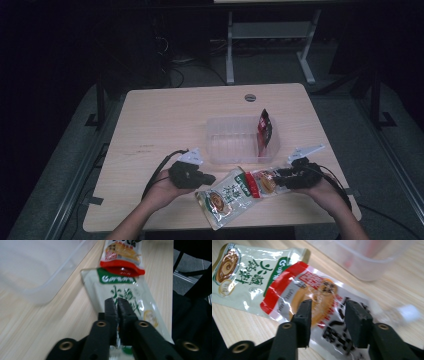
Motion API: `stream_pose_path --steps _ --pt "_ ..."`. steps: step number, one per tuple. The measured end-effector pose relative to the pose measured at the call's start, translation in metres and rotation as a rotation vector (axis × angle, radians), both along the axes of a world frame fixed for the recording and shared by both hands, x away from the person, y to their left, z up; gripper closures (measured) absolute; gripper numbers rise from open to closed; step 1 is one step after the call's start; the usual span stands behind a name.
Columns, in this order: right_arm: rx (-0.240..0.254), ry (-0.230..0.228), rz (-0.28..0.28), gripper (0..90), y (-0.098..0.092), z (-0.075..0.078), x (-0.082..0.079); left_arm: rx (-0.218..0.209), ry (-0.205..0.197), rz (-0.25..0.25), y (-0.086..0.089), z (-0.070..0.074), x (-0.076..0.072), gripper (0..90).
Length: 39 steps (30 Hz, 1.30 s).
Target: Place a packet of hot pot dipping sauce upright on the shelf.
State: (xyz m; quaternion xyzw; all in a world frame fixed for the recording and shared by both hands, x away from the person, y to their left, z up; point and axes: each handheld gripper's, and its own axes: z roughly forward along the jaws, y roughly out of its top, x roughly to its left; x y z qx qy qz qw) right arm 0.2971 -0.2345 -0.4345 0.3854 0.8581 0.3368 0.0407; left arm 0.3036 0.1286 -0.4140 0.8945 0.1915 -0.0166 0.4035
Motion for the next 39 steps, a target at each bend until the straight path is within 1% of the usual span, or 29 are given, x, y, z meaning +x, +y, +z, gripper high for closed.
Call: stream_pose_path --steps 2,4,5,6,8,9,11,12,13,15,16,17,18,19,22,25,28,29,30,35,39 --pt "0.01 -0.01 -0.017 54.4 -0.007 0.001 -0.002 0.0 -0.005 -0.013 -0.012 0.0 0.002 89.6" --pt "0.018 -0.011 -0.049 51.1 -0.015 0.002 -0.004 0.009 -0.011 -0.027 -0.024 -0.002 0.004 89.7" --pt "0.02 -0.013 -0.059 50.9 -0.017 0.002 -0.005 0.013 -0.014 -0.031 -0.03 -0.002 0.005 89.6" --pt "0.018 -0.014 -0.069 50.0 -0.02 0.002 -0.005 0.013 -0.012 -0.036 -0.035 -0.003 0.006 89.6" --pt "0.029 -0.016 -0.097 46.1 -0.026 0.002 -0.007 0.012 -0.01 -0.043 -0.045 -0.006 0.009 89.6" --pt "0.039 -0.004 -0.107 45.2 -0.029 0.002 -0.007 0.017 -0.007 -0.049 -0.051 -0.007 0.011 89.6" --pt "0.074 0.022 -0.122 40.1 -0.034 0.0 -0.007 0.018 0.004 -0.058 -0.058 -0.01 0.013 89.6" --pt "0.096 0.03 -0.114 38.0 -0.036 -0.001 -0.006 0.024 0.005 -0.062 -0.062 -0.011 0.015 89.6" --pt "0.101 0.035 -0.123 38.0 -0.039 -0.003 -0.006 0.03 0.004 -0.068 -0.066 -0.013 0.015 89.5" --pt "0.085 0.048 -0.145 38.5 -0.044 -0.004 -0.008 0.036 0.001 -0.074 -0.074 -0.014 0.017 89.5" --pt "0.085 0.048 -0.145 38.5 -0.044 -0.004 -0.008 0.039 0.001 -0.077 -0.077 -0.015 0.017 89.5" --pt "0.091 0.053 -0.155 37.7 -0.047 -0.005 -0.009 0.039 0.0 -0.078 -0.08 -0.015 0.018 89.5" --pt "0.079 0.067 -0.18 35.2 -0.051 -0.006 -0.01 0.04 -0.003 -0.078 -0.084 -0.016 0.019 89.5" --pt "0.079 0.067 -0.18 35.2 -0.051 -0.006 -0.01 0.04 -0.007 -0.079 -0.087 -0.016 0.02 89.5" --pt "0.043 0.081 -0.194 34.0 -0.055 -0.009 -0.009 0.05 -0.014 -0.083 -0.096 -0.021 0.024 89.5" --pt "0.036 0.112 -0.2 33.5 -0.058 -0.012 -0.006 0.059 -0.021 -0.089 -0.104 -0.027 0.025 89.5" --pt "0.026 0.14 -0.194 33.8 -0.058 -0.016 -0.004 0.075 -0.029 -0.094 -0.11 -0.034 0.026 89.5" --pt "0.028 0.144 -0.193 34.0 -0.058 -0.016 -0.003 0.082 -0.023 -0.094 -0.11 -0.036 0.026 89.6" --pt "0.028 0.147 -0.189 34.0 -0.058 -0.017 -0.003 0.079 -0.022 -0.092 -0.111 -0.038 0.027 89.6" --pt "0.039 0.159 -0.185 34.0 -0.056 -0.019 0.0 0.088 -0.024 -0.088 -0.113 -0.041 0.028 89.7" --pt "0.048 0.167 -0.178 34.0 -0.053 -0.021 0.002 0.114 -0.039 -0.097 -0.117 -0.045 0.027 89.7"
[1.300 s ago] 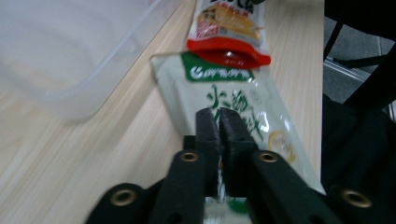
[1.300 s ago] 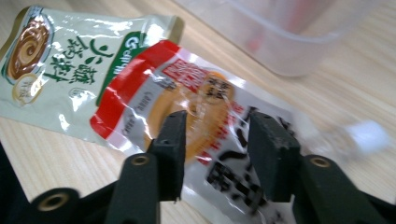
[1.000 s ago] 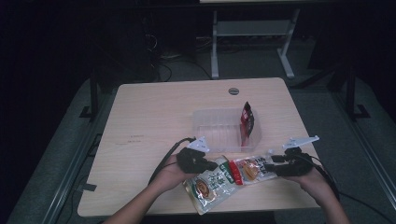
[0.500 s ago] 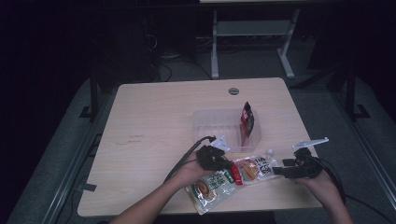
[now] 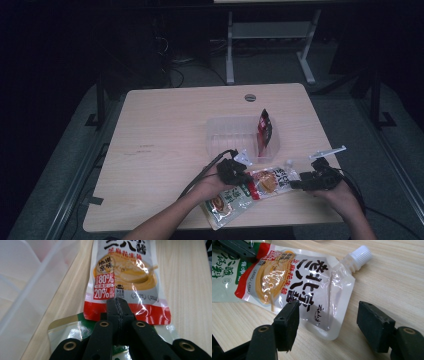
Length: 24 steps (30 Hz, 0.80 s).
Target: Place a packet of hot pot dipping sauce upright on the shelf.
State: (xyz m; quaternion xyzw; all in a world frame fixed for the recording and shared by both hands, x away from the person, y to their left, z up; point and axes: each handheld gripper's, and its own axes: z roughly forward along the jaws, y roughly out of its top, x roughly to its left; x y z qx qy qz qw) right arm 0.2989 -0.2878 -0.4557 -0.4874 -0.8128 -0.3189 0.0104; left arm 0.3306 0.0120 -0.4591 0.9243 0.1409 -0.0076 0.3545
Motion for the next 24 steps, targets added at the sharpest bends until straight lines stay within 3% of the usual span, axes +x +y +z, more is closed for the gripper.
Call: stream_pose_path --steps 11,24 --pt "0.034 0.003 0.007 35.7 -0.001 -0.002 0.005 0.038 -0.02 -0.016 -0.003 -0.001 -0.001 89.8" --pt "0.118 0.028 0.067 47.6 0.01 -0.007 0.009 0.021 -0.015 -0.002 -0.003 -0.003 -0.003 89.9"
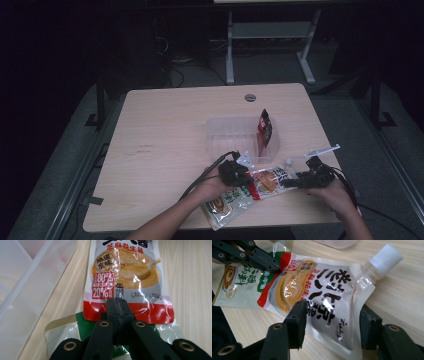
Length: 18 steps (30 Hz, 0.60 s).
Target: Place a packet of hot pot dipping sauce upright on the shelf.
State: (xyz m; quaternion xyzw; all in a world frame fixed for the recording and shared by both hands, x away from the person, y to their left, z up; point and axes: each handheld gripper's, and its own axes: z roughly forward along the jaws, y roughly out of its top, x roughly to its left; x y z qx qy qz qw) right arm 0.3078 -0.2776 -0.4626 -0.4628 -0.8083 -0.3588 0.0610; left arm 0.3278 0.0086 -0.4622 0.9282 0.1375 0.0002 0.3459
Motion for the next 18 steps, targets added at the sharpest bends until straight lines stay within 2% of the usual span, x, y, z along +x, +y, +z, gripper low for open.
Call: stream_pose_path --steps 4,6,10,13,18 --pt "0.003 -0.001 0.014 51.5 0.0031 -0.0006 0.0019 -0.009 0.006 -0.001 -0.001 -0.0006 -0.0006 89.9" --pt "0.0 -0.003 0.018 56.3 0.0027 -0.001 0.0027 -0.001 0.003 -0.01 -0.0011 -0.0003 -0.0003 89.9" --pt "0.004 0.002 0.032 66.6 0.0 -0.0016 0.0028 -0.015 0.011 -0.002 -0.0012 -0.001 -0.0008 89.9" --pt "0.017 -0.019 0.039 76.1 -0.002 0.0024 0.0014 -0.013 0.012 -0.002 -0.0013 -0.0009 -0.0009 89.9" --pt "0.028 -0.053 0.065 86.1 -0.001 0.0069 -0.0002 -0.014 0.012 -0.002 -0.0009 -0.001 -0.0014 89.9"
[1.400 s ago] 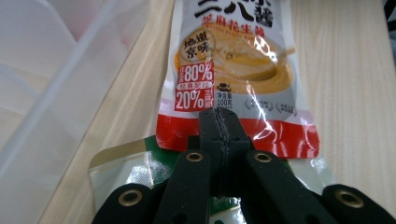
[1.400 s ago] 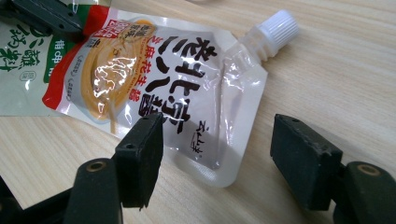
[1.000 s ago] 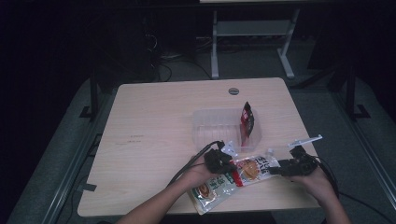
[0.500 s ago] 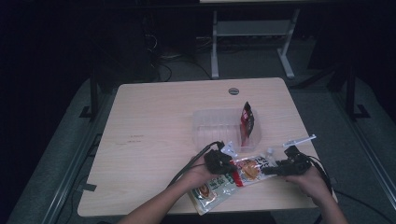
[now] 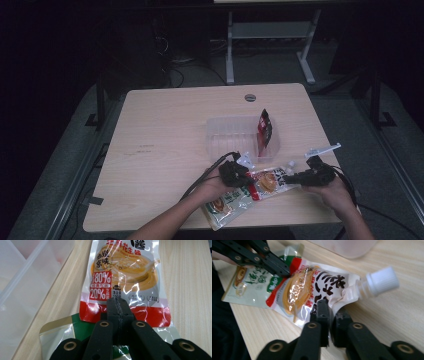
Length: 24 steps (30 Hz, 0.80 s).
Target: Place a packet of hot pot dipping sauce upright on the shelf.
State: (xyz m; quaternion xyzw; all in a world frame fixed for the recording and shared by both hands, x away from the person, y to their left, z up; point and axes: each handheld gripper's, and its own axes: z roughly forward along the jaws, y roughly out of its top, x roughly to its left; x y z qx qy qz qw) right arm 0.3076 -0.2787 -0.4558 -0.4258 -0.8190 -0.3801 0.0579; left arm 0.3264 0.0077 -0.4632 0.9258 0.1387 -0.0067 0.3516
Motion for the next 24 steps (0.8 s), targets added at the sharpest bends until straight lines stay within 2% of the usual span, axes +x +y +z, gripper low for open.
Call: stream_pose_path --steps 6,10,17,20,21,24 --pt "0.013 -0.036 0.016 88.4 0.0 0.004 -0.003 -0.001 -0.001 -0.003 0.0 0.0 0.0 89.9" --pt "0.041 -0.063 0.019 88.8 0.0 0.009 -0.005 0.002 -0.003 -0.004 0.0 0.0 0.0 89.9" --pt "0.115 -0.101 0.028 89.2 0.002 0.017 -0.008 -0.008 0.005 0.0 0.001 0.0 0.0 89.9" --pt "0.167 -0.127 0.041 89.4 0.005 0.022 -0.01 -0.01 0.013 -0.001 0.001 0.0 0.0 89.9" --pt "0.167 -0.127 0.041 89.4 0.005 0.022 -0.01 -0.01 0.016 -0.003 0.001 0.0 0.0 89.9" --pt "0.236 -0.139 0.063 89.5 0.01 0.028 -0.011 -0.004 0.012 -0.008 0.0 0.001 -0.001 89.9"
